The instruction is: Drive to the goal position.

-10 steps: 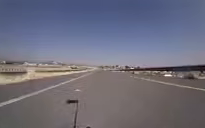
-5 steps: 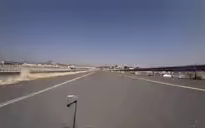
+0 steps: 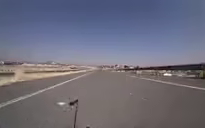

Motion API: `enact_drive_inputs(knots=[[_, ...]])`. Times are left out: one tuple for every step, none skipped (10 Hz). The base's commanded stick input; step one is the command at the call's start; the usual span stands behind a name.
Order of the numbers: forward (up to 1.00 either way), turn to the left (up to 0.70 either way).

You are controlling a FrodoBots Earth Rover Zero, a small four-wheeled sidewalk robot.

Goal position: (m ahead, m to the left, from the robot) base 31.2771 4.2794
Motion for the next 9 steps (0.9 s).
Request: enact_drive_inputs(knots=[[1.0,0.0],[1.0,0.0],[1.0,0.0],[1.0,0.0],[1.0,0.0],[1.0,0.0],[1.0,0.0],[1.0,0.0],[1.0,0.0]])
